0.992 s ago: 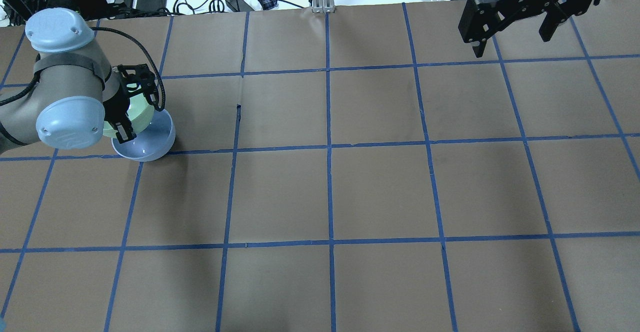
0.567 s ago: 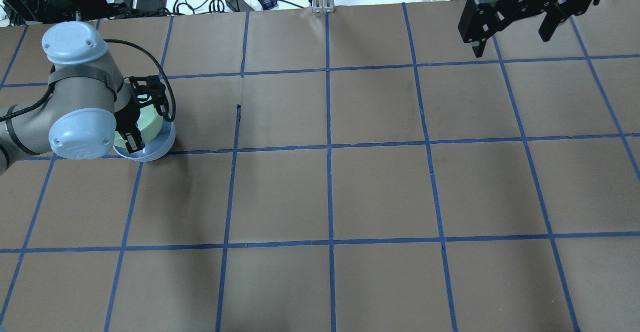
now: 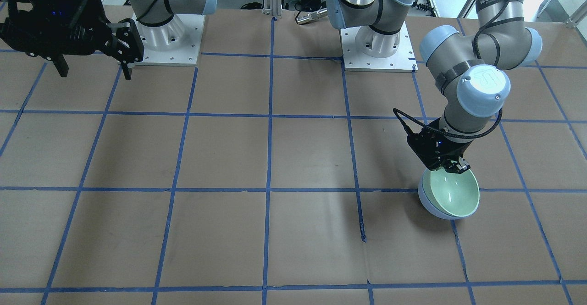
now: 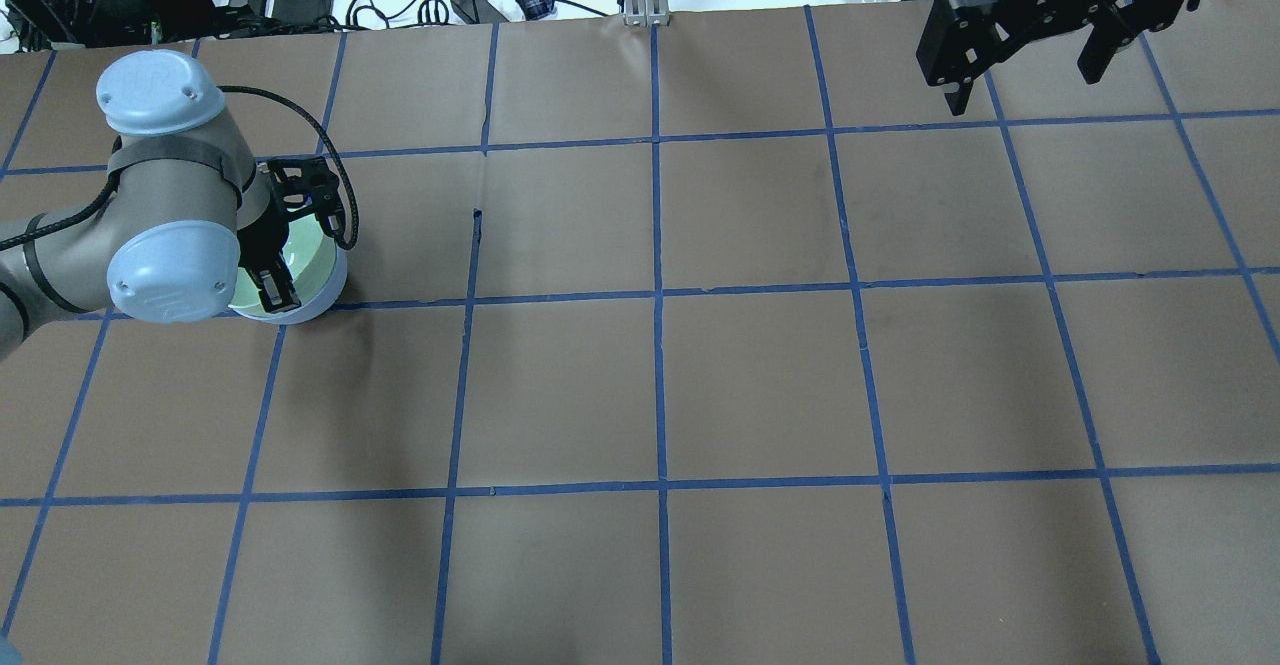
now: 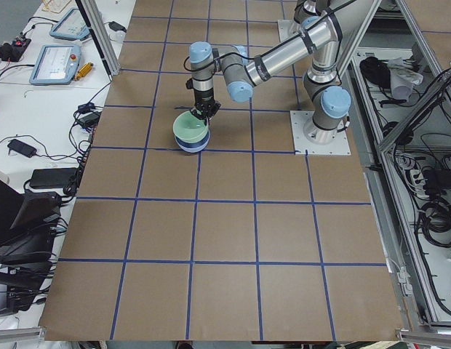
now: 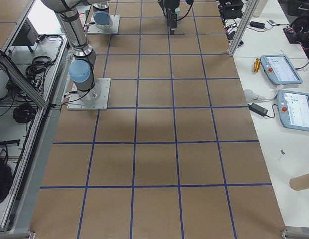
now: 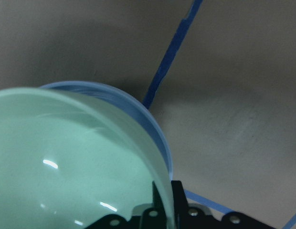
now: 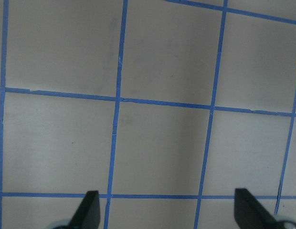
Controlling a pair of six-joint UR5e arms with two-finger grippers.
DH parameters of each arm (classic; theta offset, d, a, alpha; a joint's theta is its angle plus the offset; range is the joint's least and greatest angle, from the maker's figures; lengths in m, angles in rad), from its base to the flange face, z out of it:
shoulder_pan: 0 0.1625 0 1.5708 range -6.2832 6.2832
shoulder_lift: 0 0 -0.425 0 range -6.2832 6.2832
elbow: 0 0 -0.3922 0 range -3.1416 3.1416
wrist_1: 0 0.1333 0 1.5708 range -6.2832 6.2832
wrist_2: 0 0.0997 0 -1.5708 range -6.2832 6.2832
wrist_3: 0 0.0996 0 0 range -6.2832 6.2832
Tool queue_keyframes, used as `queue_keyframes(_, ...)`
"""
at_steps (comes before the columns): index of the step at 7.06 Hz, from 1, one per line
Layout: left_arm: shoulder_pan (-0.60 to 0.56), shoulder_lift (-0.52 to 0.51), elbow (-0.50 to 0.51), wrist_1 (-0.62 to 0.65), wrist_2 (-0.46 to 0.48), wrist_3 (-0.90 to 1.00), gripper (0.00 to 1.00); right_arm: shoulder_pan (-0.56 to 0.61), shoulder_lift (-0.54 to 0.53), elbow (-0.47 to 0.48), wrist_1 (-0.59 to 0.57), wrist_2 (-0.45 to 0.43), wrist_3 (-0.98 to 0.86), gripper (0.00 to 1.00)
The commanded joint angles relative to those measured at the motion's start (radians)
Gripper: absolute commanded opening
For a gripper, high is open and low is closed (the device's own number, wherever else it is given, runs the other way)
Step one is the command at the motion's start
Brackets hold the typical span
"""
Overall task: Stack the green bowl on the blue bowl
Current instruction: 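Position the mint-green bowl over the light blue bowl with the left gripper, then lower the mint-green bowl into the light blue bowl and open the left gripper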
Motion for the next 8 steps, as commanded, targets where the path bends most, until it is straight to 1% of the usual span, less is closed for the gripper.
queue_keyframes(1, -0.001, 0.016, 0.01, 0.002, -0.003, -0.001, 0.91, 0.0, 0.0, 0.0, 0.0, 0.0, 0.0, 1.0)
queue_keyframes(2, -0.004, 0.034, 0.036, -0.015, -0.008, -0.011, 0.91, 0.0, 0.0, 0.0, 0.0, 0.0, 0.0, 1.0)
queue_keyframes(3, -0.012, 0.057, 0.079, -0.09, -0.068, -0.129, 0.91, 0.0, 0.0, 0.0, 0.0, 0.0, 0.0, 1.0)
queue_keyframes(5, -0.045, 0.08, 0.191, -0.263, -0.096, -0.446, 0.91, 0.0, 0.0, 0.0, 0.0, 0.0, 0.0, 1.0)
queue_keyframes(6, -0.065, 0.094, 0.229, -0.326, -0.165, -0.624, 0.99, 0.0, 0.0, 0.0, 0.0, 0.0, 0.0, 1.0)
queue_keyframes(7, -0.076, 0.111, 0.269, -0.392, -0.176, -0.782, 1.0, -0.001, 0.0, 0.0, 0.0, 0.0, 0.0, 1.0)
queue_keyframes(8, -0.111, 0.137, 0.319, -0.47, -0.172, -0.939, 1.0, -0.001, 0.0, 0.0, 0.0, 0.0, 0.0, 1.0)
